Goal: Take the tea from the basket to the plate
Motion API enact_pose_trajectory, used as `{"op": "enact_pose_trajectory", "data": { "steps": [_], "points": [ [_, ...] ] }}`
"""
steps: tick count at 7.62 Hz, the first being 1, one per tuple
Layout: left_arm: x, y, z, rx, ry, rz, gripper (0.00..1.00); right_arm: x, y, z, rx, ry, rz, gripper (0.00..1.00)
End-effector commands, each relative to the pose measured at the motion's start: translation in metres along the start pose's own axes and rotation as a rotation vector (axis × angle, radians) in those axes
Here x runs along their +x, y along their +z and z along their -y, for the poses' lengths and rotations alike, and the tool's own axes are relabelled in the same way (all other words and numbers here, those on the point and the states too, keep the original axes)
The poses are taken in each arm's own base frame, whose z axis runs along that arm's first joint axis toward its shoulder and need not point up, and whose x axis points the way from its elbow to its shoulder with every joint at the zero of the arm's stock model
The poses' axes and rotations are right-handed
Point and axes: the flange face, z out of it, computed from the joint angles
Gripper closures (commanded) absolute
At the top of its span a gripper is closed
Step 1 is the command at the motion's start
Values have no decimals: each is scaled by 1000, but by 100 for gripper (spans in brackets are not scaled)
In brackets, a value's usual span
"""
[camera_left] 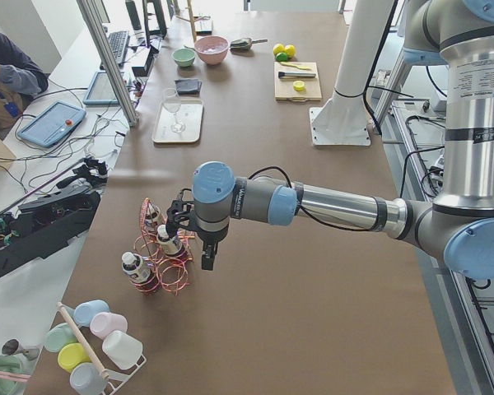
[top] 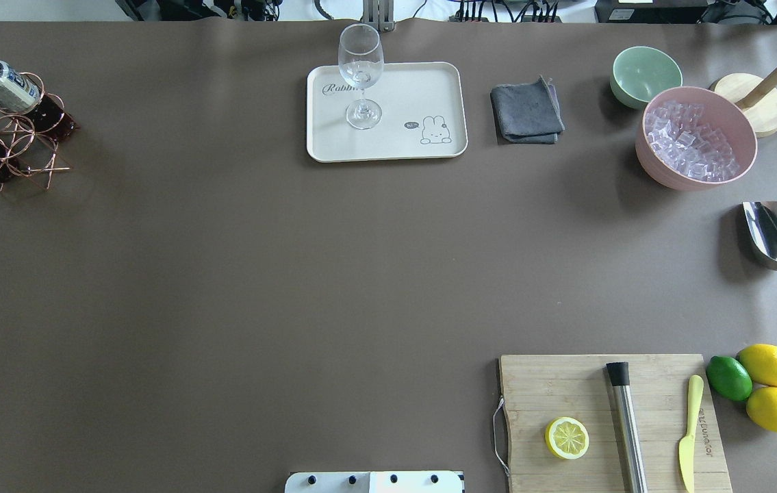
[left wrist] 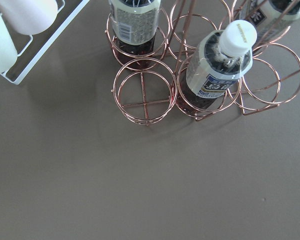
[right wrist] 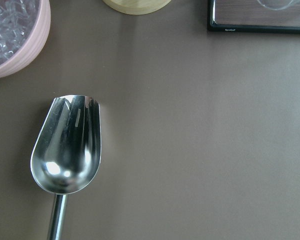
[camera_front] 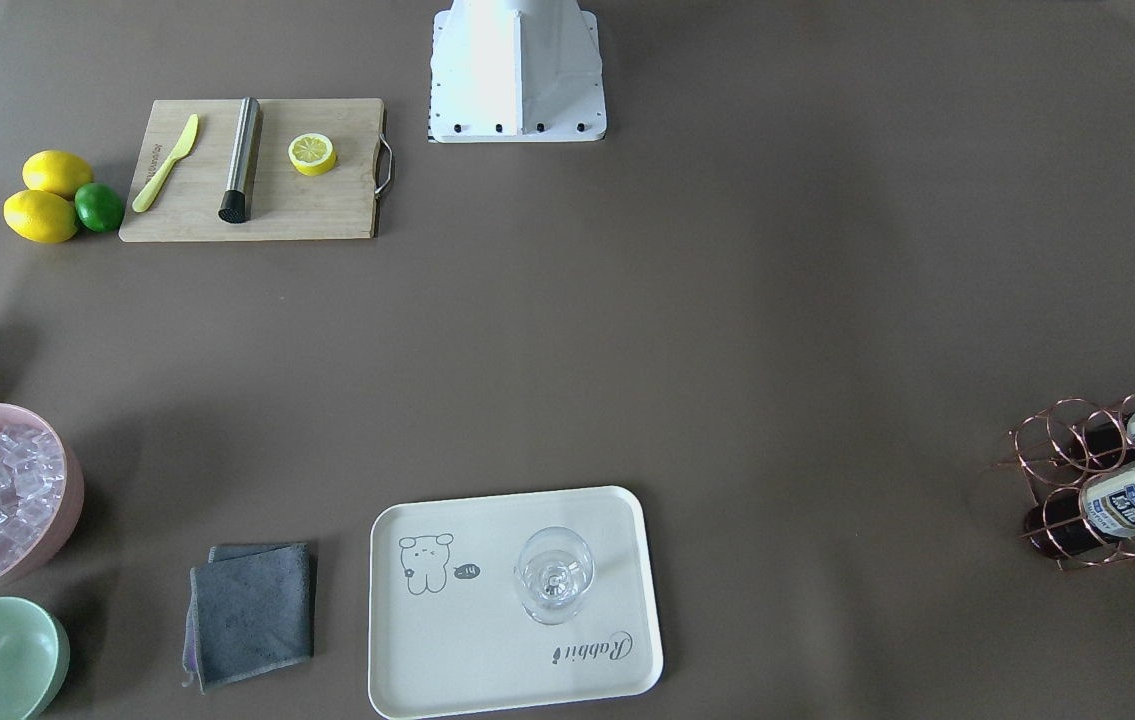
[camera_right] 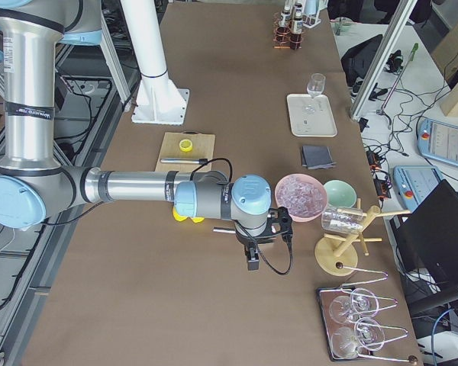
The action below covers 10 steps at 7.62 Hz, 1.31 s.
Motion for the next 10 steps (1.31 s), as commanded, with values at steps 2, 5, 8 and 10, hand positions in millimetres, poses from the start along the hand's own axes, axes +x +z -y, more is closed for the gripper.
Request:
{"op": "enact_pose_trajectory", "data": {
  "steps": [2, 5, 8, 10],
  "points": [
    [-22, -38, 18, 70, 481, 50, 4, -2, 1, 1, -2, -4, 0, 0],
    [-3, -68, 89, 110, 830, 112, 5, -2, 0, 2, -1, -5, -1, 0],
    [3, -69, 150, 99, 1080, 106, 7, -2, 0, 2, -1, -5, -1, 0],
    [29, -47, 163, 65, 1101, 47, 5, -2, 0, 2, -2, -5, -3, 0]
  ]
}}
